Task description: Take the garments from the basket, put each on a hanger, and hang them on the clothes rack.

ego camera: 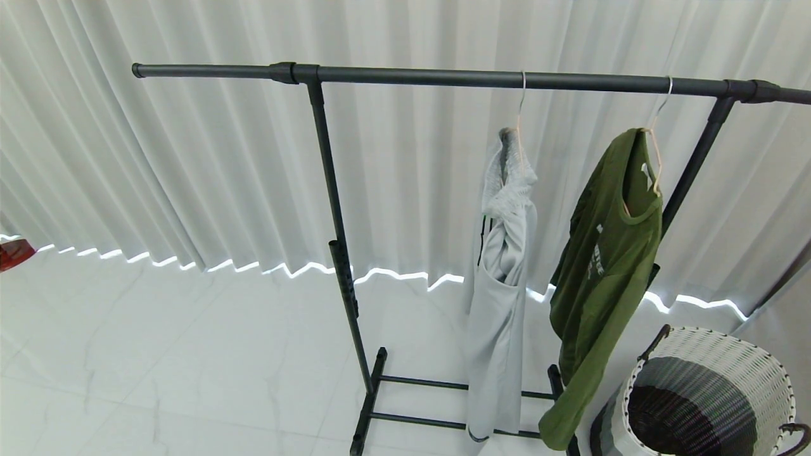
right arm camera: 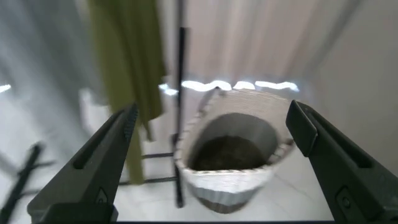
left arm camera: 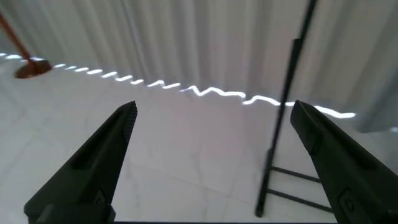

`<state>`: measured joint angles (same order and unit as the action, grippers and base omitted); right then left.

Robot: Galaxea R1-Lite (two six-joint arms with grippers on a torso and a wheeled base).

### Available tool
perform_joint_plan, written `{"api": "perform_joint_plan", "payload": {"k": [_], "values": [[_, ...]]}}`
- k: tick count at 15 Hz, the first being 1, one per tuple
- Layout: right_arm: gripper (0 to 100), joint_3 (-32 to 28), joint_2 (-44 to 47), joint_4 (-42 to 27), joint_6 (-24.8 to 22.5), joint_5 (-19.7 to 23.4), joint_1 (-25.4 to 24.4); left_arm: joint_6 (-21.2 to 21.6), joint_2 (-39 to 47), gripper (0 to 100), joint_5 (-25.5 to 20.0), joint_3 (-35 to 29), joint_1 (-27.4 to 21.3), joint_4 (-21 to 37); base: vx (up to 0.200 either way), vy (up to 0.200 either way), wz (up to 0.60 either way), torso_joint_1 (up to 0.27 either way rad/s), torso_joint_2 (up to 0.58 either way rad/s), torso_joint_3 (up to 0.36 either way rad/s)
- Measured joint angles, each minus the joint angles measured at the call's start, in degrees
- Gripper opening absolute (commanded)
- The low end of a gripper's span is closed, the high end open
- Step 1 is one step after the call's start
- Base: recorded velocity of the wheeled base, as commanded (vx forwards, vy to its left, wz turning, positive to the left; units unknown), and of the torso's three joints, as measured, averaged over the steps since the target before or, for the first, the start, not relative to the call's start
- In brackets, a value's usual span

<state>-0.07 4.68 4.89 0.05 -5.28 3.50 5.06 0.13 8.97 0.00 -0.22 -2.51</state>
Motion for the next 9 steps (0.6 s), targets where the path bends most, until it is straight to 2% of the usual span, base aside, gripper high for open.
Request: {"api": "perform_joint_plan", "payload": {"k": [2,5,9], "values": [[100,0.1,-0.1,-3.6,0.4,3.8,-0.3,-4.2,-0.1,100,-7.4,0.0,0.0,1.1,0.0,0.0,0.0,0.0,0.0,0.0],[100,0.1,-2.8,-4.8,0.0,4.7,-3.1,-5.1,0.0,100,-8.4,0.0,0.0,2.1,0.0,0.0,0.0,0.0,0.0,0.0],[100,0.1,-4.4,-4.8,0.1,4.7,-3.6,-5.1,0.0,100,-8.3,0.0,0.0,2.1,0.0,0.0,0.0,0.0,0.0,0.0]]}}
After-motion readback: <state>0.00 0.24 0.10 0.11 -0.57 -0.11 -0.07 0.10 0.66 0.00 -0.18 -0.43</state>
